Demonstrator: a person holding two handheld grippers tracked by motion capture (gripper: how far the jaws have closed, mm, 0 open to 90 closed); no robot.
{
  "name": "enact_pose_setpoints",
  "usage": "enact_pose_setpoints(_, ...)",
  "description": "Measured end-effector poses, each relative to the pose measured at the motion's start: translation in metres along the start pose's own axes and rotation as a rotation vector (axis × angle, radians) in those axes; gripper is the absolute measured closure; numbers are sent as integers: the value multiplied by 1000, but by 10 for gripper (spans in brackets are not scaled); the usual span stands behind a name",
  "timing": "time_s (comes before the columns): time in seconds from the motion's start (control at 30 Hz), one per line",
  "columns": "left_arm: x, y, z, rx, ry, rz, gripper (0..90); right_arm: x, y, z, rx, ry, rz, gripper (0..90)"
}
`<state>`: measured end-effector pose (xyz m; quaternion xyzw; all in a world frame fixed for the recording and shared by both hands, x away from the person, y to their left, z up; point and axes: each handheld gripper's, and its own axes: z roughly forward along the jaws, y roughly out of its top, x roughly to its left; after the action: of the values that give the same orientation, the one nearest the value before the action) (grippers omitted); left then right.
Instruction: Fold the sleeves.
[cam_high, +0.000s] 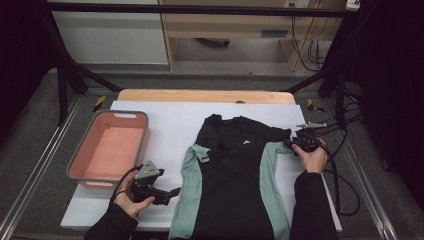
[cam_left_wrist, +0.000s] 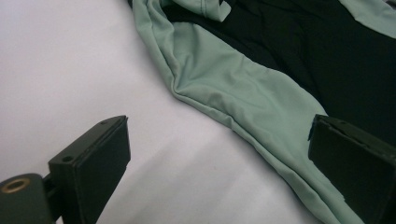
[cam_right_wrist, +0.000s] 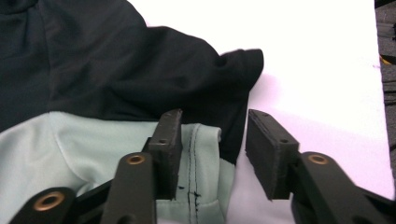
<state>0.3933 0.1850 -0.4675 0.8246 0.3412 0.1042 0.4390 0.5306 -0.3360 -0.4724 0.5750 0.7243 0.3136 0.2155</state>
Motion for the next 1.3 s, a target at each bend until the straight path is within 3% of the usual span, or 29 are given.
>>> enact_pose_setpoints(0.27, 0, -1, 1, 4, -2, -2, 54, 1, -6, -2, 16, 21, 46, 720)
enact_pose_setpoints(0.47, 1, -1, 1, 2, -3, -6, 52, 3, -6, -6, 45, 38, 50, 809)
enact_pose_setpoints(0.7, 0, -1, 2, 3, -2, -6, 52, 4, -4, -24, 16, 75, 42, 831)
enact_pose_setpoints(0.83, 0, -1, 2, 3, -2, -5, 52, 6, -7, -28, 38, 100, 32, 827)
enact_pose_setpoints(0.9, 0, -1, 2, 3, -2, -4, 52, 5, -10, -26, 61, 106, 34, 811)
enact_pose_setpoints(0.97, 0, 0, 2, 2, -2, -3, 52, 5, -12, -24, 49, 101, 26, 760)
enact_pose_setpoints(1.17, 1, 0, 2, 3, -1, -6, 50, 4, 3, -21, -73, 47, -37, 426)
enact_pose_setpoints(1.3, 1, 0, 0, -1, 1, -5, 50, 4, 11, -9, -65, 5, -68, 400)
